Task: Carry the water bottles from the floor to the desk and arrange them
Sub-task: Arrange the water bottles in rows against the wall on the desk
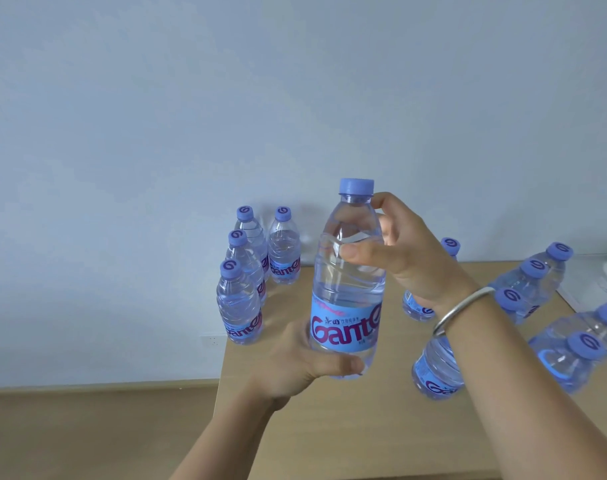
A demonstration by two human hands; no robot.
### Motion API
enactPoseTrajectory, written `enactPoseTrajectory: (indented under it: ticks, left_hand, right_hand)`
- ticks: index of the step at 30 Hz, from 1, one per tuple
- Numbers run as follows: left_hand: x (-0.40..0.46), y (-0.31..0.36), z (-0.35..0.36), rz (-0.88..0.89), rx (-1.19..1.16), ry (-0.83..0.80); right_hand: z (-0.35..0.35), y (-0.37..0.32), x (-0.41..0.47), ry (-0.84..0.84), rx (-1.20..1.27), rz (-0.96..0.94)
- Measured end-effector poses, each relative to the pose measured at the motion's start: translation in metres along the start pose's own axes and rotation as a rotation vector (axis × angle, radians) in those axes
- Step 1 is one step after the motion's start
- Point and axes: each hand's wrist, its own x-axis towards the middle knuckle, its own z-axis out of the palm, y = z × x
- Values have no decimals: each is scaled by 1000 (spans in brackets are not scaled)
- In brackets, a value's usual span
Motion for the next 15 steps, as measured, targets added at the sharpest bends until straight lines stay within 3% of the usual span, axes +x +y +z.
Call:
enactPoseTrajectory:
  ticks: [5,11,15]
  left_hand:
    - [8,-20,-9,-44,13,60]
    - [35,-63,-23,-263,307,552]
    - [50,-82,-19,-414,333,472]
  right_hand:
    - [6,10,10,52,-101,16]
    - [17,50,42,124,-368,93]
    - [23,84,68,34,-459,153]
